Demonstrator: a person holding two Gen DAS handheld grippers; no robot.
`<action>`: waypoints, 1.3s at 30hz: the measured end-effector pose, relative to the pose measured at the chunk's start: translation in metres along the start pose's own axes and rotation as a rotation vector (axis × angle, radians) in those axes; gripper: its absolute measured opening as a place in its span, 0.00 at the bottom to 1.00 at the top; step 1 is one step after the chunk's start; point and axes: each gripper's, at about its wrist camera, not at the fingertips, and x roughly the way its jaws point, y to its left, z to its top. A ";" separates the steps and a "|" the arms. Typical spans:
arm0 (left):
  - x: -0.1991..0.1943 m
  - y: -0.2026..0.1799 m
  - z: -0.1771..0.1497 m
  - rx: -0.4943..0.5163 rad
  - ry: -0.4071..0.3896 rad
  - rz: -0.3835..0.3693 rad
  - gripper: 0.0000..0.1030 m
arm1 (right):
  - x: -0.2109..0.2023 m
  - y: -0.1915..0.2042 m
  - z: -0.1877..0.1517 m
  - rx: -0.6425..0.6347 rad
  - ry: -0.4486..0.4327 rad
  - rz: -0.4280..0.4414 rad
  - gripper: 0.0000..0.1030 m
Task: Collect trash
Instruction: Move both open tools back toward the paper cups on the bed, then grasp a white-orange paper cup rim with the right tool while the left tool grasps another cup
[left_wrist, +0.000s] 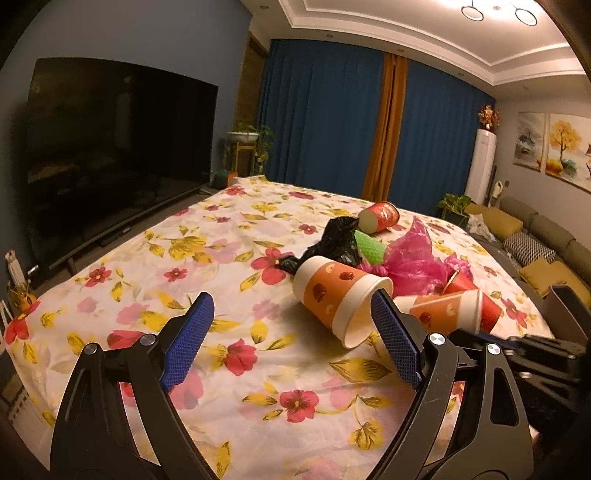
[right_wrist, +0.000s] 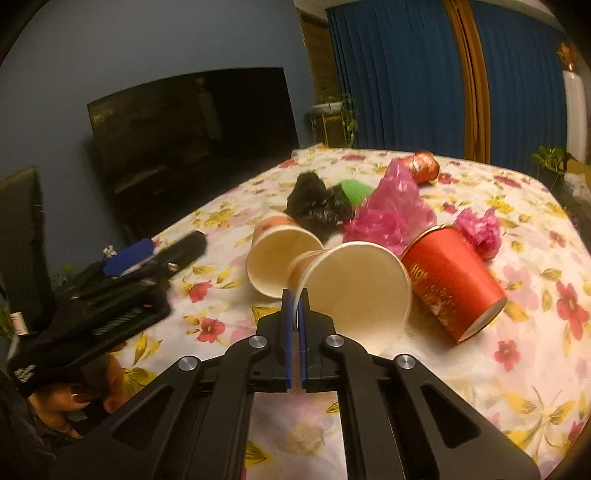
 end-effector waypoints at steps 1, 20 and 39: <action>0.002 -0.002 0.000 0.005 0.003 -0.004 0.83 | -0.004 0.000 0.000 0.001 -0.006 -0.001 0.04; 0.065 -0.041 0.011 0.134 0.227 -0.032 0.55 | -0.065 -0.021 0.005 0.051 -0.125 -0.072 0.03; 0.036 -0.037 0.022 0.059 0.163 -0.093 0.02 | -0.092 -0.038 0.009 0.075 -0.178 -0.141 0.03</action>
